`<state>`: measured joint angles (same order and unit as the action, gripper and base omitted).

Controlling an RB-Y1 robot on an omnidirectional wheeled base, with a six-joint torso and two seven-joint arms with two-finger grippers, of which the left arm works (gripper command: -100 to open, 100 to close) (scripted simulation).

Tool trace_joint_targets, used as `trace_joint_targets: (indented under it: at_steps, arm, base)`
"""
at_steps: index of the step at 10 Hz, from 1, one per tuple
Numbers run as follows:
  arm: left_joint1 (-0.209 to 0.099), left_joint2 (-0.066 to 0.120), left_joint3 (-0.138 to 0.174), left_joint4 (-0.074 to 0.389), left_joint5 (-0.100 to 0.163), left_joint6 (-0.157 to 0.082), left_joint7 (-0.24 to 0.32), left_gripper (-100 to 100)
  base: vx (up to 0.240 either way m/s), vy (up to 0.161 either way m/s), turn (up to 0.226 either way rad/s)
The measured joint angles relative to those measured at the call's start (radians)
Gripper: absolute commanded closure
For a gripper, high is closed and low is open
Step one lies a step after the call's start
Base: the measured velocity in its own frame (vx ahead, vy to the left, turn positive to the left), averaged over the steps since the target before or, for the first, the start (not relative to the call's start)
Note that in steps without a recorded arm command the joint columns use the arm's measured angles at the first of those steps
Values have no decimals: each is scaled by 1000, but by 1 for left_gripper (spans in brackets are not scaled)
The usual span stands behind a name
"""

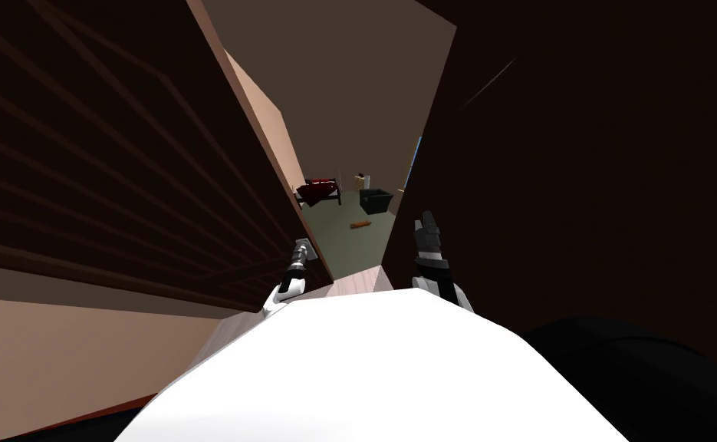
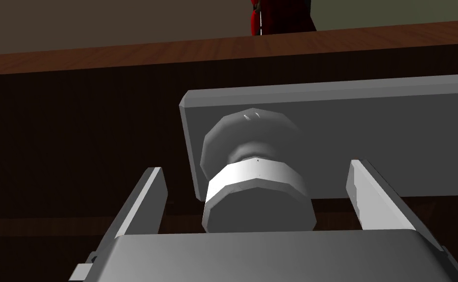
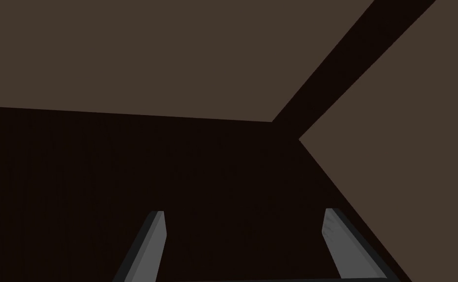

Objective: Pull the door open

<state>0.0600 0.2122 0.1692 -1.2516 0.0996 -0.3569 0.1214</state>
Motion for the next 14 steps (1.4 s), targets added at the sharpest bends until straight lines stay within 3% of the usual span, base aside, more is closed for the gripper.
trace_joint_targets:
  at_steps: [6, 11, 14]
  arm:
    - [1, -3, -3, 5, -1, -1, -3, 100]
    - [11, 39, -40, -8, 2, 0, 35, 100]
    - [24, 75, -74, -17, 6, 3, 70, 100]
  base:
    - [-32, 6, -18]
    - [-204, 65, -132]
    - [-245, 86, -162]
